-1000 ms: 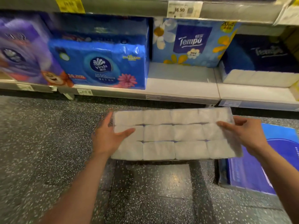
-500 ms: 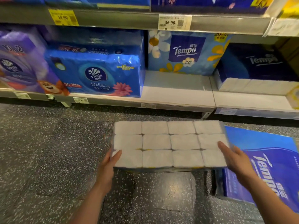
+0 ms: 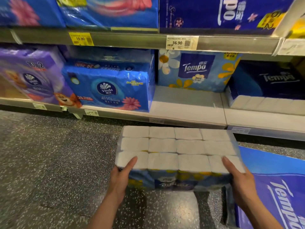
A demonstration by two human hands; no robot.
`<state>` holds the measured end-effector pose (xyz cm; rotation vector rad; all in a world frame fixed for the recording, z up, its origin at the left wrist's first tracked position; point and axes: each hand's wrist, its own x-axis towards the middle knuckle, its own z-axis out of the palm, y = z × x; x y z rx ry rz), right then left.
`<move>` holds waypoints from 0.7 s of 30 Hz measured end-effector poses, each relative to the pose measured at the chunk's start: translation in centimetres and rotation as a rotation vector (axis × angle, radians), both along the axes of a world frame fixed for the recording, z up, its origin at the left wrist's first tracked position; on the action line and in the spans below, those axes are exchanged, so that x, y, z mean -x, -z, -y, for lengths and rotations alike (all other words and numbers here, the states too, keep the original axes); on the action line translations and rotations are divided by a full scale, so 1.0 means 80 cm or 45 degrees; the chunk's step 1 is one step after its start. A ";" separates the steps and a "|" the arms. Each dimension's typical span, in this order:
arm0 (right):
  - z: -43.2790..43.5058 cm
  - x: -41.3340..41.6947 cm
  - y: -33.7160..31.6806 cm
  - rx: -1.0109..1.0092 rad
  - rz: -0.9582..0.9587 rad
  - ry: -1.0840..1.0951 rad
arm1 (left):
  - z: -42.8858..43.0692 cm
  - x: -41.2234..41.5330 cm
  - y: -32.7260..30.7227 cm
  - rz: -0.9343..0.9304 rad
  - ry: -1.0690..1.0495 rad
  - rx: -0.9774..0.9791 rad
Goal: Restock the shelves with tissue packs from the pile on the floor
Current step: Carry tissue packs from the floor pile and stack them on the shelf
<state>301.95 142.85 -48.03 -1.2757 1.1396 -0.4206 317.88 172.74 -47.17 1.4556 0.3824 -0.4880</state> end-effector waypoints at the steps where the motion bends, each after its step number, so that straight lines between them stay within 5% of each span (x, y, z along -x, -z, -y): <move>1: 0.006 -0.003 -0.008 -0.018 0.011 0.007 | 0.003 -0.001 -0.009 0.019 -0.014 -0.012; 15: 0.173 -0.037 -0.295 0.090 0.285 -0.053 | 0.157 -0.062 -0.282 0.417 0.079 -0.043; 21: 0.221 -0.060 -0.292 0.101 0.344 -0.029 | 0.208 -0.086 -0.282 0.440 0.124 -0.008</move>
